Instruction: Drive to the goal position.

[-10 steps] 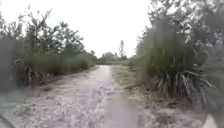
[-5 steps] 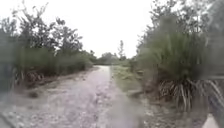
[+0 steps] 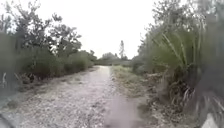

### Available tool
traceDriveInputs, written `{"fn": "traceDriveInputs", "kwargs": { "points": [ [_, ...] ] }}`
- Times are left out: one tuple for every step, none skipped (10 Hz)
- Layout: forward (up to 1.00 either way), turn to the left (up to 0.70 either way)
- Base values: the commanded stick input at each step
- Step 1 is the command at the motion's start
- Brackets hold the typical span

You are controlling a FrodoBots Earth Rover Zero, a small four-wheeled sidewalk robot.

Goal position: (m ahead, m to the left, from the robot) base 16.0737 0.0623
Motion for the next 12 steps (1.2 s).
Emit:
{"fn": "traceDriveInputs", "kwargs": {
  "points": [
    [0.85,0.03],
    [0.85,0.19],
    [0.85,0.34],
    [0.85,0.34],
    [0.85,0.34],
    [0.85,0.34],
    [0.85,0.09],
    [0.85,0.00],
    [0.85,0.00],
    [0.85,0.00],
    [0.85,0.00],
    [0.85,0.00]
  ]
}}
